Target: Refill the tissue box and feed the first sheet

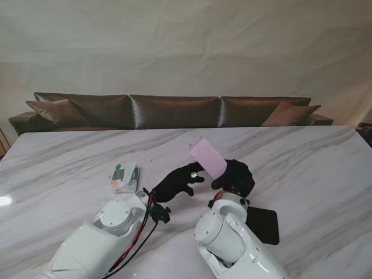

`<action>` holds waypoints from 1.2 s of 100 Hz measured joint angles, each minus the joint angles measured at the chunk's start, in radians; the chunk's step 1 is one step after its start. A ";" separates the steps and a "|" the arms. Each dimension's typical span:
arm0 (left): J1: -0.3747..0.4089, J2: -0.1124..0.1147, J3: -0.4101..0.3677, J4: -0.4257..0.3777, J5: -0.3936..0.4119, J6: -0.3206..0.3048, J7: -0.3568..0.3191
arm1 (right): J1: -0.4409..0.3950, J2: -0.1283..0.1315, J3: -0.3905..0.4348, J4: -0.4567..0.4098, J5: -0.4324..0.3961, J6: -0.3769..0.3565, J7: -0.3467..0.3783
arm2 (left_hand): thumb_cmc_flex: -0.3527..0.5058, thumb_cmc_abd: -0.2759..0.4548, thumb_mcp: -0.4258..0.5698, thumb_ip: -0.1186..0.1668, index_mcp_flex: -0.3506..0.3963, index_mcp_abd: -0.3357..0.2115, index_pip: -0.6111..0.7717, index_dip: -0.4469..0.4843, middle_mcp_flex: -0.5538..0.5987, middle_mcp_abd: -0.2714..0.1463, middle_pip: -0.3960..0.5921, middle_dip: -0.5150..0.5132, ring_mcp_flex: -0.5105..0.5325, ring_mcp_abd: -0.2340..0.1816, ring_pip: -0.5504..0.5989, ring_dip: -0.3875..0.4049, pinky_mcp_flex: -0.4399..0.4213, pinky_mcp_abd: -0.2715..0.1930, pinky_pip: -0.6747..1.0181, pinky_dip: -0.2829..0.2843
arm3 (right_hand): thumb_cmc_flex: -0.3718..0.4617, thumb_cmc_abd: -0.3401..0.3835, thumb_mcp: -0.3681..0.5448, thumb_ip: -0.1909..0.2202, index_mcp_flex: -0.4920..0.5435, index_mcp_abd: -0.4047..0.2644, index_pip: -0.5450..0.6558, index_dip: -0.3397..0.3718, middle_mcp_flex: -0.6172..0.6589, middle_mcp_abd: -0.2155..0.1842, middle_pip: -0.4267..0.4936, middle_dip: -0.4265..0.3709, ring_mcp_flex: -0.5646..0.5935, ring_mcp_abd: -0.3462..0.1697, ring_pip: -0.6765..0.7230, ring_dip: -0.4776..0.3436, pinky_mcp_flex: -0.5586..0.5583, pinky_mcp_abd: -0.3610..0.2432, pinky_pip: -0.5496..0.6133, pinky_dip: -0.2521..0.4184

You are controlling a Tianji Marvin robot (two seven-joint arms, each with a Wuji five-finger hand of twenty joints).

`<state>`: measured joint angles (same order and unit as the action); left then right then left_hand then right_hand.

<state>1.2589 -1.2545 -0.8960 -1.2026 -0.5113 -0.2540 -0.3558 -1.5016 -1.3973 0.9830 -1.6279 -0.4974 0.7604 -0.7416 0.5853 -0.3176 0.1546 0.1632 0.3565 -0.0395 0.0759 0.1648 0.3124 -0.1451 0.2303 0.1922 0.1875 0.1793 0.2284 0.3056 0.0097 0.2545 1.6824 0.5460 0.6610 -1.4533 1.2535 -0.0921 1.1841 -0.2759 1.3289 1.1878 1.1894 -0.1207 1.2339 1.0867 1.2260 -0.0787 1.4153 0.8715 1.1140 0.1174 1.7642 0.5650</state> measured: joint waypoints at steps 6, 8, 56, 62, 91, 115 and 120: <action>0.004 0.006 -0.002 0.000 0.008 0.005 0.004 | 0.001 0.000 0.004 0.000 0.000 0.002 -0.004 | 0.000 0.000 0.000 0.000 0.031 -0.001 0.011 0.000 -0.004 0.101 -0.025 -0.003 0.001 0.010 0.000 0.000 -0.001 0.000 0.000 0.005 | 0.000 0.016 0.003 0.000 0.001 -0.004 0.002 0.000 0.000 0.000 0.000 -0.004 -0.001 0.000 -0.005 -0.008 0.000 0.005 0.000 0.000; 0.005 0.009 -0.003 0.000 0.009 0.007 0.005 | 0.001 0.000 0.005 0.000 -0.001 0.002 -0.005 | 0.001 0.000 0.000 0.000 0.037 -0.001 0.021 0.000 -0.003 0.111 -0.025 -0.003 0.001 0.010 0.000 0.000 -0.001 0.000 0.000 0.006 | 0.001 0.016 0.003 0.000 0.001 -0.008 0.002 0.000 0.000 0.000 0.000 -0.004 -0.001 0.000 -0.005 -0.006 0.001 0.005 0.000 0.000; 0.047 0.038 -0.057 -0.054 0.067 0.056 0.013 | 0.068 0.080 -0.049 0.038 -0.175 0.028 0.181 | 0.015 0.025 -0.001 0.000 0.150 0.000 0.095 0.052 0.161 0.131 0.045 0.049 0.160 0.026 0.068 0.102 0.047 0.000 0.000 0.054 | 0.001 0.026 0.003 0.000 0.001 -0.010 0.009 0.007 0.000 -0.001 0.000 -0.004 -0.001 0.000 -0.005 -0.006 0.001 0.005 0.001 -0.001; 0.064 0.048 -0.072 -0.088 0.075 0.067 0.018 | 0.092 0.094 -0.063 0.066 -0.197 0.028 0.200 | 0.015 0.025 -0.001 0.000 0.153 0.000 0.096 0.052 0.162 0.131 0.046 0.053 0.164 0.026 0.075 0.105 0.049 0.000 0.000 0.055 | 0.001 0.031 0.003 0.000 0.001 -0.011 0.009 0.009 0.000 -0.002 0.000 -0.004 -0.001 0.000 -0.005 -0.006 0.001 0.005 0.001 -0.001; 0.155 0.081 -0.156 -0.228 0.128 0.101 0.038 | 0.230 0.119 -0.145 0.231 -0.211 0.033 0.298 | 0.023 0.049 -0.012 0.000 0.232 0.001 0.141 0.076 0.263 0.134 0.087 0.079 0.241 0.032 0.119 0.138 0.094 0.000 0.000 0.066 | 0.001 0.046 0.001 0.000 0.000 -0.014 0.009 0.022 0.000 -0.007 0.000 -0.004 -0.001 -0.001 -0.005 -0.017 0.001 0.005 0.001 -0.012; 0.213 0.087 -0.205 -0.295 0.204 0.132 0.115 | 0.291 0.132 -0.190 0.315 -0.197 -0.046 0.364 | 0.025 0.059 -0.012 0.000 0.271 0.001 0.169 0.084 0.295 0.135 0.110 0.095 0.267 0.032 0.140 0.160 0.104 0.000 0.000 0.076 | 0.001 0.099 -0.037 0.000 -0.015 -0.034 0.009 0.035 -0.003 -0.028 0.000 -0.003 -0.001 -0.012 -0.033 -0.031 -0.006 0.005 0.001 -0.017; 0.221 0.088 -0.213 -0.306 0.211 0.140 0.122 | 0.296 0.136 -0.196 0.326 -0.197 -0.068 0.369 | 0.025 0.059 -0.012 0.000 0.271 0.001 0.170 0.090 0.312 0.135 0.113 0.095 0.267 0.032 0.140 0.163 0.105 0.000 0.000 0.076 | 0.001 0.111 -0.044 0.000 -0.028 -0.043 0.009 0.041 -0.015 -0.033 0.000 0.005 -0.001 -0.013 -0.042 -0.031 -0.011 0.005 0.000 -0.017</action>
<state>1.4797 -1.1662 -1.1092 -1.5083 -0.3007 -0.1142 -0.2335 -1.2061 -1.2616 0.7866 -1.3022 -0.6940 0.6925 -0.3728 0.6102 -0.2581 0.1425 0.1633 0.6271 -0.0380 0.2458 0.2547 0.6240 -0.0101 0.3433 0.2875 0.4541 0.2115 0.3687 0.4684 0.1143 0.2547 1.6823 0.6225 0.6619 -1.3422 1.2097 -0.0921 1.1559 -0.3185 1.3376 1.2283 1.1743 -0.1539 1.2341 1.0920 1.2252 -0.0913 1.3738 0.8405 1.1034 0.1226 1.7647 0.5482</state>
